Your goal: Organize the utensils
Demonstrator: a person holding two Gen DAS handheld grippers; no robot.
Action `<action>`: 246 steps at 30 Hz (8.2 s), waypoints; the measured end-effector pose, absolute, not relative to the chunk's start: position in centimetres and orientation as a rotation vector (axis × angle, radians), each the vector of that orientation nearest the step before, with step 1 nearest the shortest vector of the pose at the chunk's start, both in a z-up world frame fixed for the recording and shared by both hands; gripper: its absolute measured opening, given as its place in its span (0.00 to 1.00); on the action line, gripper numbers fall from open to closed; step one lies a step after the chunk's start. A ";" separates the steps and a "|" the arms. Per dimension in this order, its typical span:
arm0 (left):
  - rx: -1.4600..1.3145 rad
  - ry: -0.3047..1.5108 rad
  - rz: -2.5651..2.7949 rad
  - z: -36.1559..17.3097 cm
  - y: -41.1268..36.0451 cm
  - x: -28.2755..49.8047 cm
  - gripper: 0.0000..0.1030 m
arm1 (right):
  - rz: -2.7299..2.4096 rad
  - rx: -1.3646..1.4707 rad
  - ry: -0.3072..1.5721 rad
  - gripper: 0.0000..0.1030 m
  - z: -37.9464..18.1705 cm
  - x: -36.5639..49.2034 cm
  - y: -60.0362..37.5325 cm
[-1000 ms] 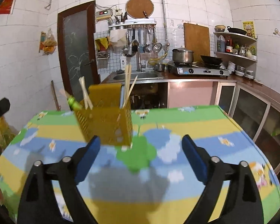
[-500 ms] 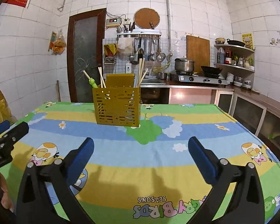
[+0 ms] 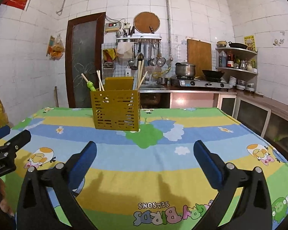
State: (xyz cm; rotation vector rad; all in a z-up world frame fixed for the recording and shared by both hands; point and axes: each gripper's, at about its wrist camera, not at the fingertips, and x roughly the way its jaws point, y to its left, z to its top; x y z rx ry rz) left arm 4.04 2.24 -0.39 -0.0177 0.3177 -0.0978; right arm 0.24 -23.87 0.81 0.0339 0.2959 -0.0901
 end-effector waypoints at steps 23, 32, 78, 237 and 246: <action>0.009 0.234 -0.060 0.0 1.8 2.2 0.95 | -0.118 0.023 0.265 0.96 0.9 -0.7 -23.7; 0.013 0.219 -0.055 0.0 1.8 1.9 0.95 | -0.123 0.019 0.256 0.96 1.0 -0.9 -23.8; 0.017 0.203 -0.053 0.4 2.1 1.9 0.95 | -0.133 0.012 0.255 0.96 1.0 -0.9 -24.1; 0.027 0.170 -0.049 1.2 2.5 1.8 0.95 | -0.139 -0.003 0.250 0.96 1.1 -1.2 -24.2; 0.028 0.165 -0.050 1.3 2.3 1.7 0.95 | -0.139 -0.004 0.250 0.96 1.1 -1.2 -24.1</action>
